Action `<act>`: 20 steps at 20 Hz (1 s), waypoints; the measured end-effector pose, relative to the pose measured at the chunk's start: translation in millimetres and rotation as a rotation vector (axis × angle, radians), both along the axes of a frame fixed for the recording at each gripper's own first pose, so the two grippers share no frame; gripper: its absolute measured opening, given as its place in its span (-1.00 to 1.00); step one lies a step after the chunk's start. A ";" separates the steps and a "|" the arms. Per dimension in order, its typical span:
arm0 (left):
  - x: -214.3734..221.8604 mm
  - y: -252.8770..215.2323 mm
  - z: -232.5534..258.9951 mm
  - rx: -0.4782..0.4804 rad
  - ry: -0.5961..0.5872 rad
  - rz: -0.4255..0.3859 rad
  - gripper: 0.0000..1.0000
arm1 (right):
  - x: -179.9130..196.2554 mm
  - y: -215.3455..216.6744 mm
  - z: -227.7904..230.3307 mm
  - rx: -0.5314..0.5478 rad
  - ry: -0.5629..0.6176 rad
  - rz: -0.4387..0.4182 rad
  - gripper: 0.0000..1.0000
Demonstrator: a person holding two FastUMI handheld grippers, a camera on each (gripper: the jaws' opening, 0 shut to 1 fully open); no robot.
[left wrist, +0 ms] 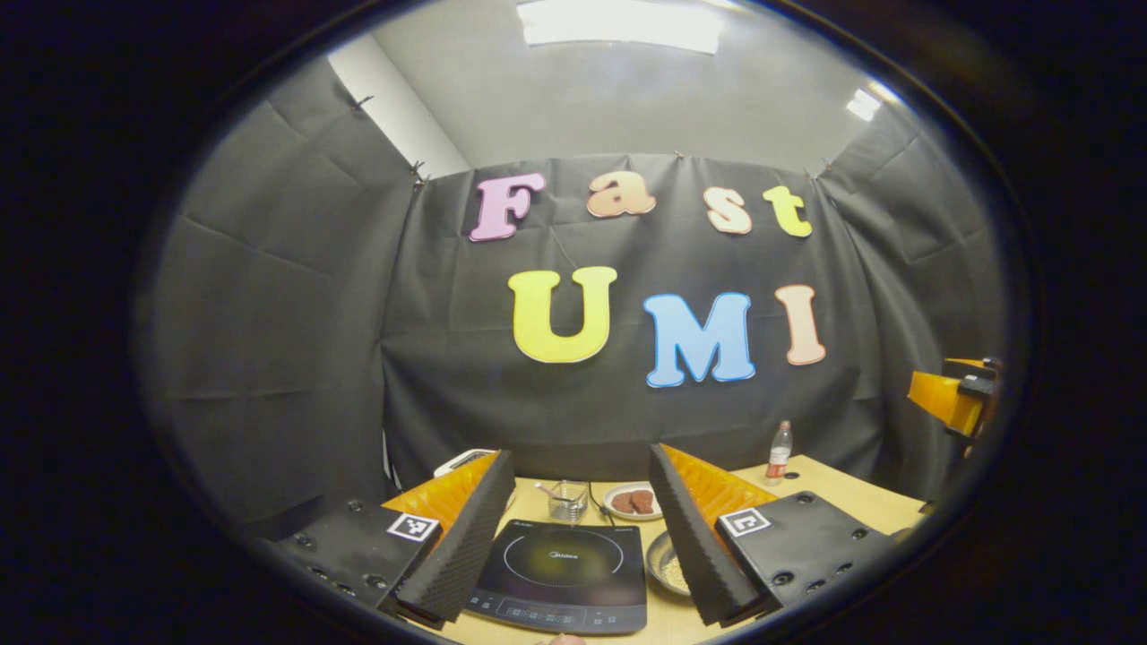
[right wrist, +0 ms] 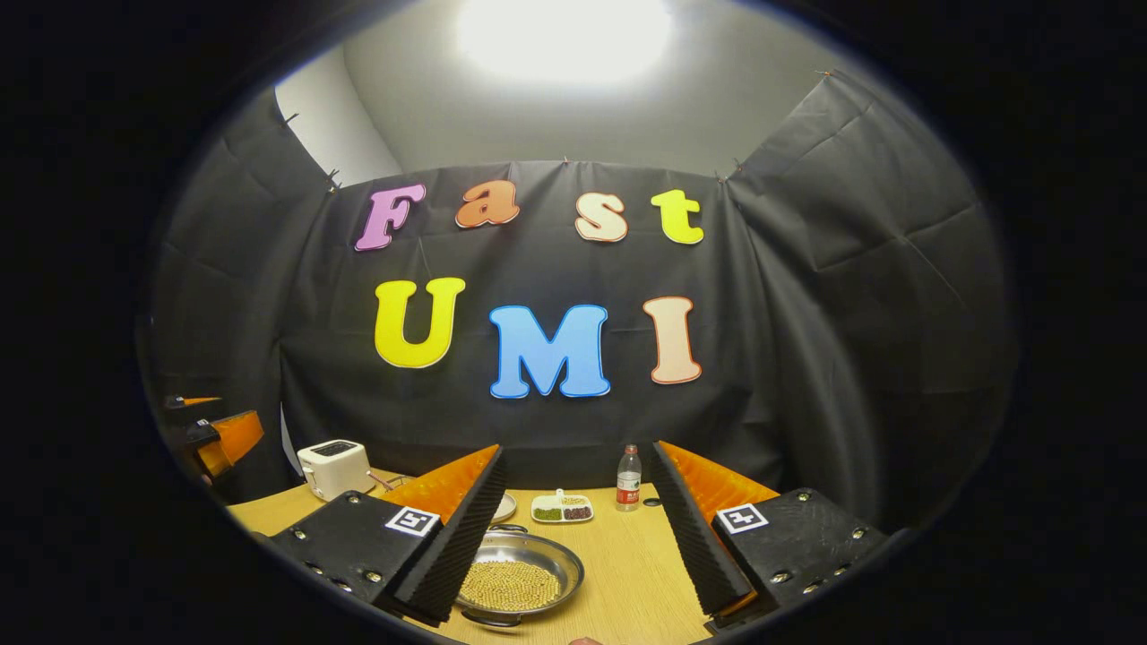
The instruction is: First push the handle of the pot to place it horizontally, then grasp the pot with both hands and set it on the induction cooktop.
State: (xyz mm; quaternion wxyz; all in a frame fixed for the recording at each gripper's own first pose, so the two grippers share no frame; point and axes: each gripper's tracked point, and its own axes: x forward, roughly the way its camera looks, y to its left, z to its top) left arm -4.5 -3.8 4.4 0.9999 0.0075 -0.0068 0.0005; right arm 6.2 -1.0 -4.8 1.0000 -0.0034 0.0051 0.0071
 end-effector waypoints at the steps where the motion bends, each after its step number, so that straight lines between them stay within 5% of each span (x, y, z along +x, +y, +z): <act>1: 0.0 -0.3 -0.3 0.000 0.000 0.001 0.95 | -0.5 0.1 0.2 -0.002 0.000 0.001 0.94; 10: -5.0 -2.1 2.0 0.006 -0.002 0.002 0.96 | -1.3 0.1 -0.6 -0.007 0.003 0.014 0.93; 15: -1.9 -3.0 3.5 0.007 -0.007 0.005 0.95 | 0.5 -0.4 -1.6 -0.015 0.006 0.016 0.46; 20: -1.8 -5.4 6.0 0.012 -0.013 0.009 1.00 | 3.4 -4.2 -3.7 -0.017 0.018 0.012 0.41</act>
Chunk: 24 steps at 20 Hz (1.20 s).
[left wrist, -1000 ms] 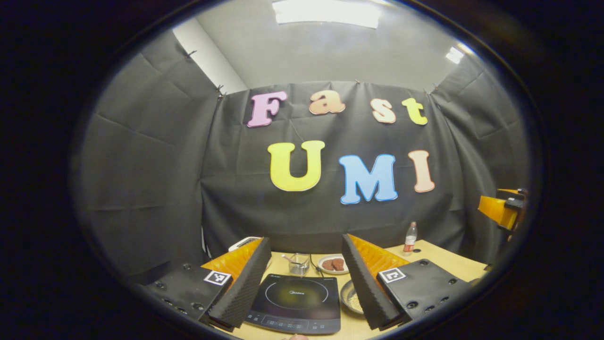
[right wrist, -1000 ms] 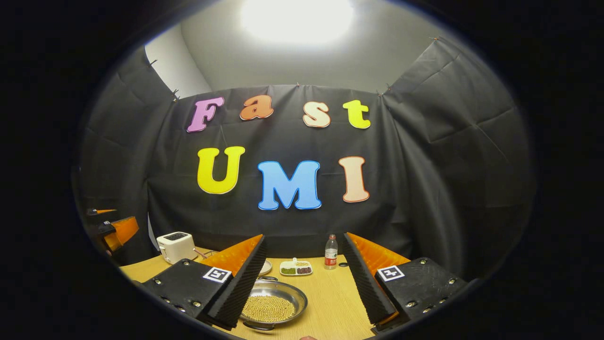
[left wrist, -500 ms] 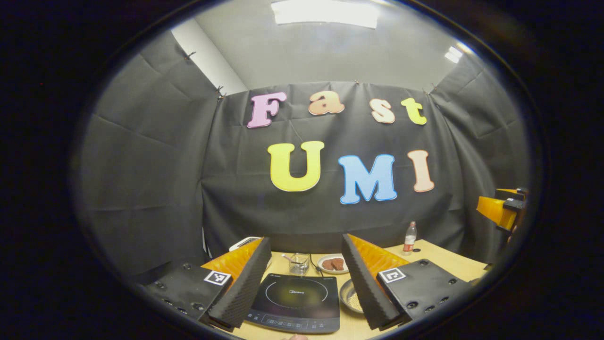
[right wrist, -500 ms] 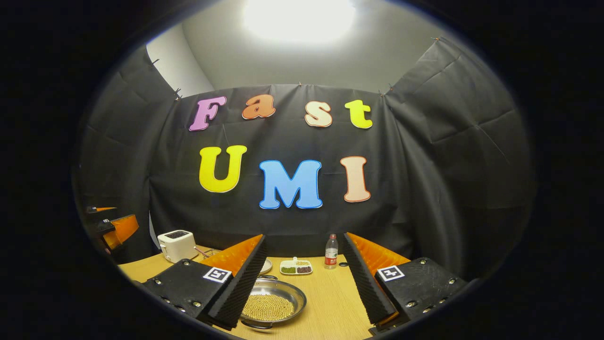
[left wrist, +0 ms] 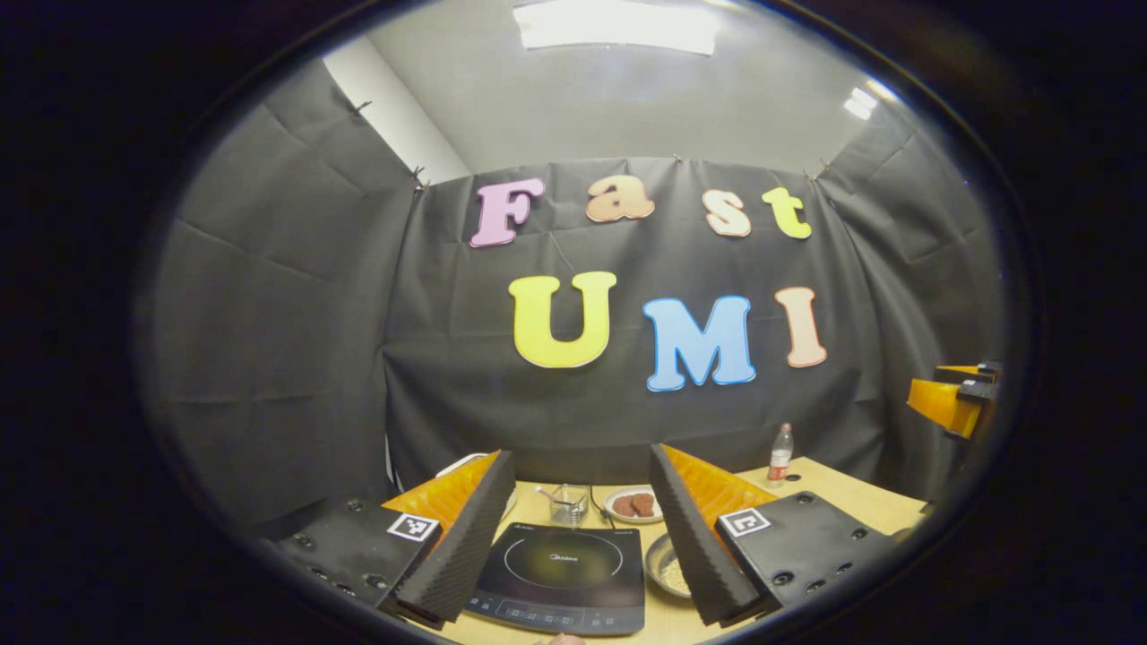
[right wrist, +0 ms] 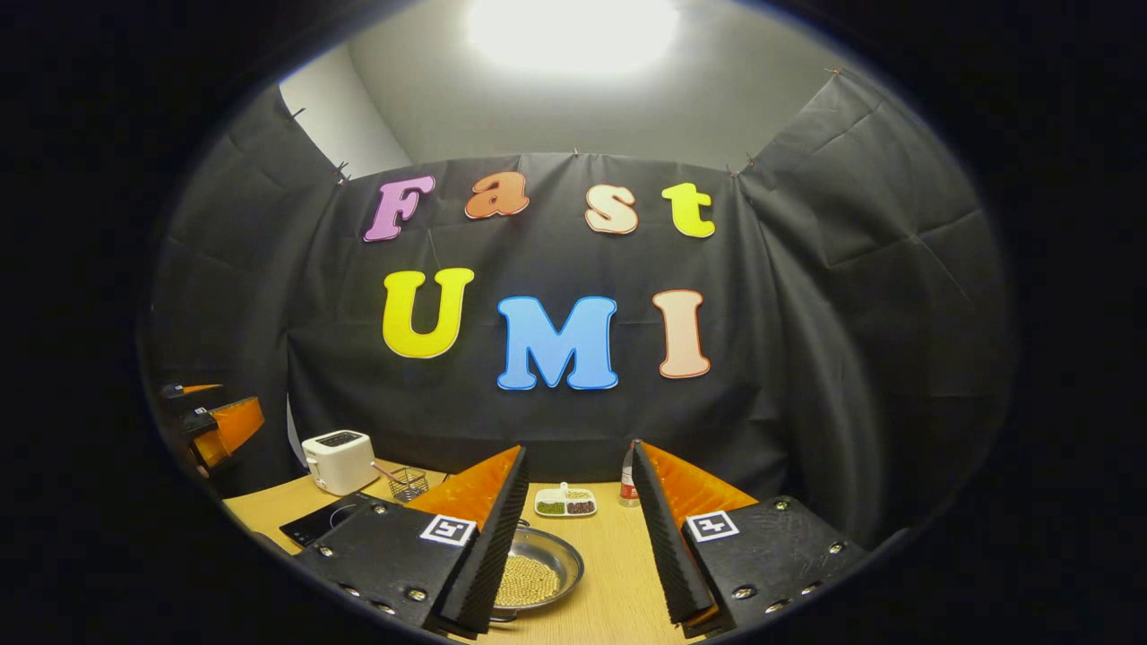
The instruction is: First push the handle of the pot to place it horizontally, then grasp the pot with both hands and set it on the induction cooktop.
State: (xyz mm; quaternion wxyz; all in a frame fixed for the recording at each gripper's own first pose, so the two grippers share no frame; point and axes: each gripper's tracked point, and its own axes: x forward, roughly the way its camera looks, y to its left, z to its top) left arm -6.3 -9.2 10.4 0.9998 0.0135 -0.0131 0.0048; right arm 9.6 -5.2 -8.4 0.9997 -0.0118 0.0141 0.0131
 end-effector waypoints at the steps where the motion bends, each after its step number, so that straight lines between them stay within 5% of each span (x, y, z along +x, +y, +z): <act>1: 0.2 -0.7 0.0 0.002 0.000 0.001 0.95 | 3.0 -2.6 3.8 0.008 -0.014 -0.005 -0.07; 2: 0.8 -0.7 0.4 0.003 0.000 0.004 0.95 | 1.5 -2.1 5.1 0.014 -0.018 -0.003 -0.55; 8: -3.8 -6.4 4.9 0.010 -0.008 0.011 0.96 | -3.8 -1.2 -12.5 0.025 0.028 0.022 -0.56; 10: -5.5 -8.2 5.7 0.014 -0.011 0.017 1.00 | 2.0 -14.5 -3.5 0.033 0.005 -0.004 -0.94; 24: -22.4 -39.4 12.0 0.024 -0.025 0.079 0.96 | 15.3 -14.4 -19.1 0.055 0.009 0.126 -1.00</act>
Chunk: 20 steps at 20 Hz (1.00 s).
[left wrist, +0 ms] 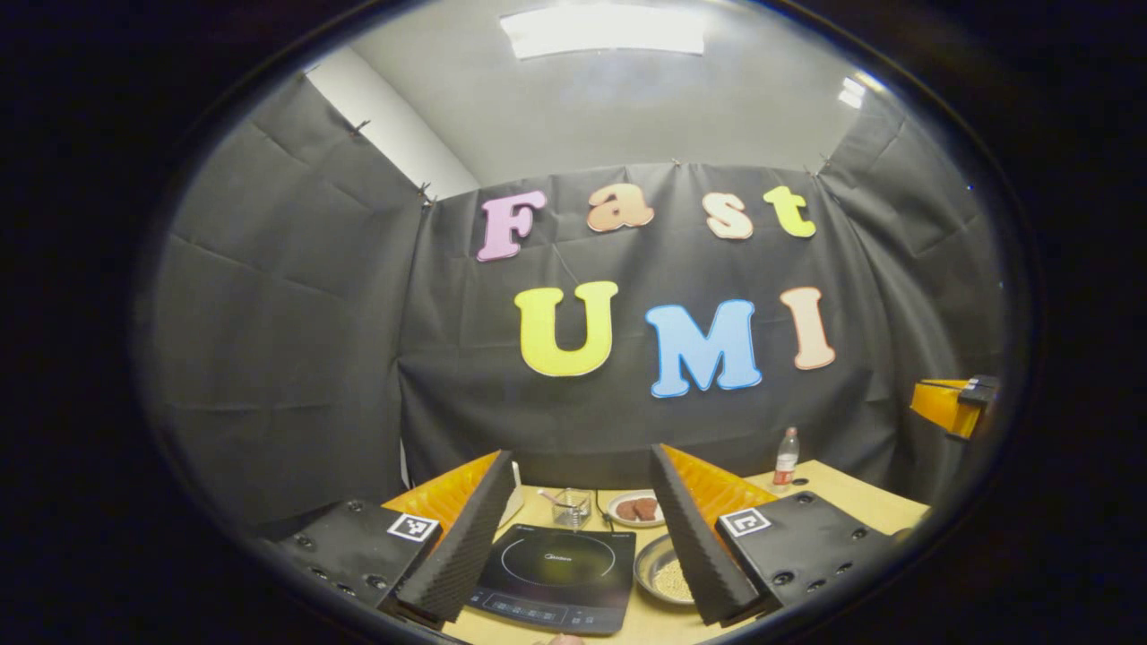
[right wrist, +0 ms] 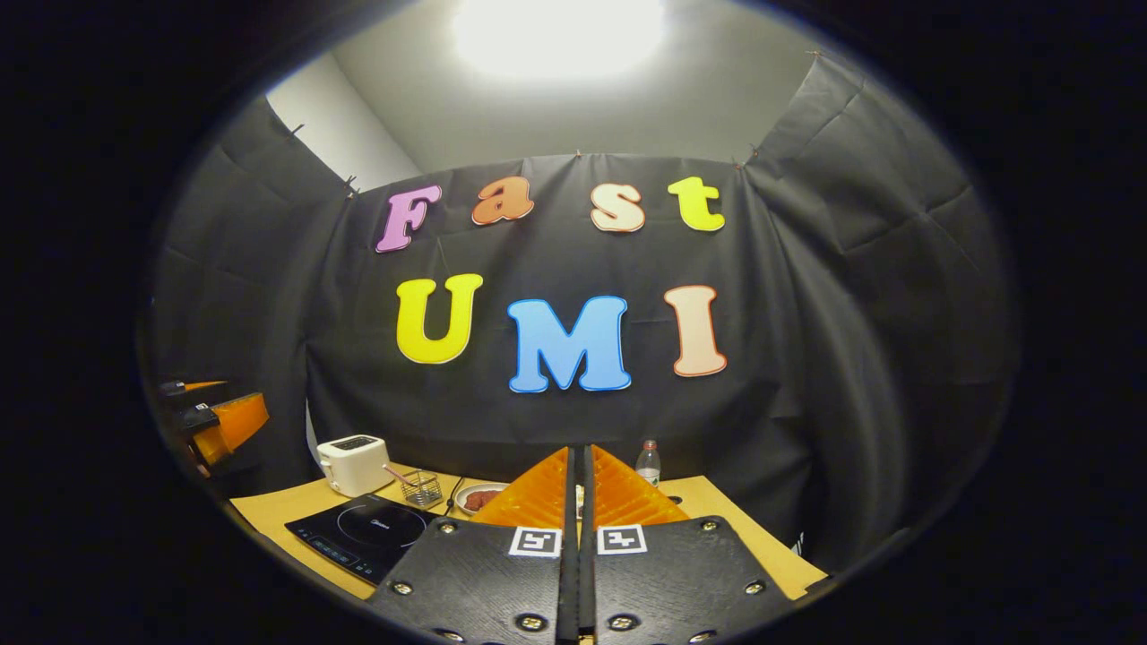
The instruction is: First push the handle of the pot to place it horizontally, then grasp the pot with both hands and set it on the induction cooktop.
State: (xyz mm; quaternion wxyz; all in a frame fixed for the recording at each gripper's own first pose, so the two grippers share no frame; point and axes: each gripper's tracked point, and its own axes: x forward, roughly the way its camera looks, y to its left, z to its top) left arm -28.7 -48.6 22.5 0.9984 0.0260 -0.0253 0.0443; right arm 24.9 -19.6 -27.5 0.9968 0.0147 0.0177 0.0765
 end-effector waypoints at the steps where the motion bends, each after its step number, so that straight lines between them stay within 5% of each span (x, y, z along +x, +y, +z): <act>1: -1.8 0.8 -0.7 0.000 -0.001 0.007 0.87 | 1.5 4.6 -2.7 0.006 0.008 0.017 -0.99; 2: -2.6 2.7 -0.8 0.003 0.000 0.015 1.00 | 2.3 10.5 -4.7 0.008 0.013 0.036 -1.00; 3: -2.6 5.4 -1.9 0.008 0.002 0.025 0.87 | 3.5 15.0 -8.3 0.004 0.018 0.051 -1.00; 20: 28.4 66.7 -7.5 0.006 0.002 0.130 0.89 | 29.0 137.1 -76.7 0.000 0.193 0.358 -1.00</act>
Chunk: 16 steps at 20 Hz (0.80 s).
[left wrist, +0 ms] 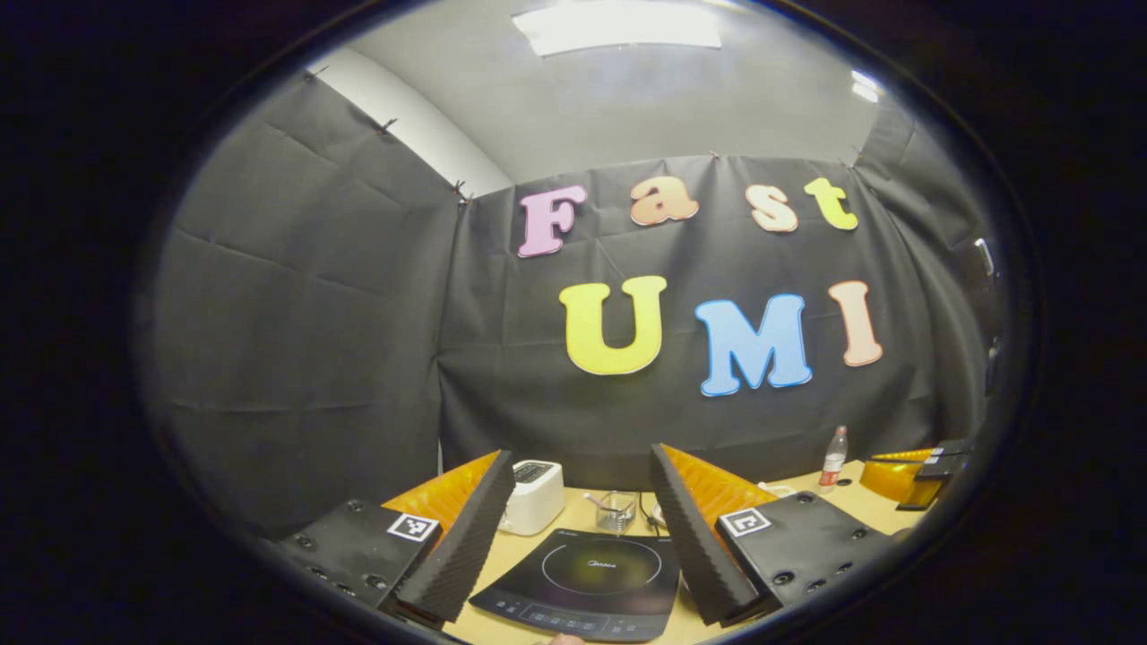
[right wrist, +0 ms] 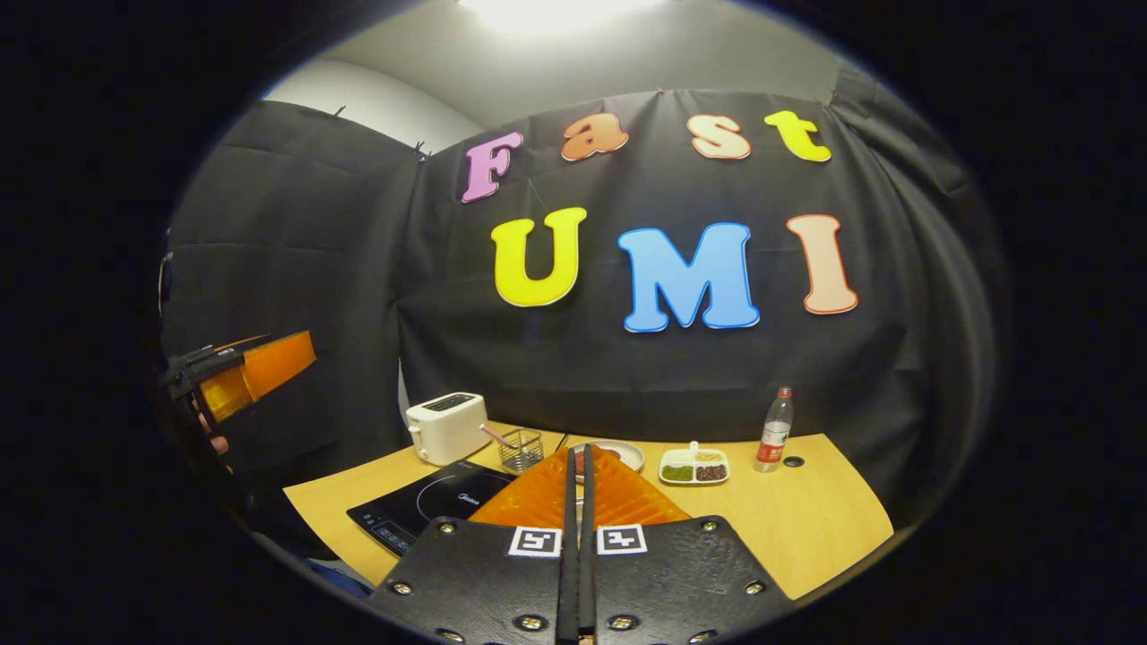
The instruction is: First push the handle of the pot to place it horizontally, then grasp the pot with both hands and set it on the induction cooktop.
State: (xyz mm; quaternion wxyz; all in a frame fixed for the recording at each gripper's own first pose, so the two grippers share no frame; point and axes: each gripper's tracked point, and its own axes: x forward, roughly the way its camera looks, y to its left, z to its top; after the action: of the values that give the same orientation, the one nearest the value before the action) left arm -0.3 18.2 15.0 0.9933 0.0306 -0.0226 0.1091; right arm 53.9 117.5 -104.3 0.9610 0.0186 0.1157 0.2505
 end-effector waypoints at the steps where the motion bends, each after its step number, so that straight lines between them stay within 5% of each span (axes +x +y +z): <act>1: -0.3 5.0 -0.7 0.002 0.001 0.006 0.89 | 0.0 6.2 -6.3 -0.004 0.015 0.019 -0.99; 16: 2.7 54.3 -19.9 -0.008 0.031 0.092 0.97 | -27.7 72.1 -110.0 -0.117 0.271 0.242 -0.99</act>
State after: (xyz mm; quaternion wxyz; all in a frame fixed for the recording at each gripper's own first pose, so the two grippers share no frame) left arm 2.4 72.5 -4.9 0.9876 0.0293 -0.0052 0.1543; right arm 26.1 189.6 -214.2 0.8989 -0.0177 0.2598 0.3524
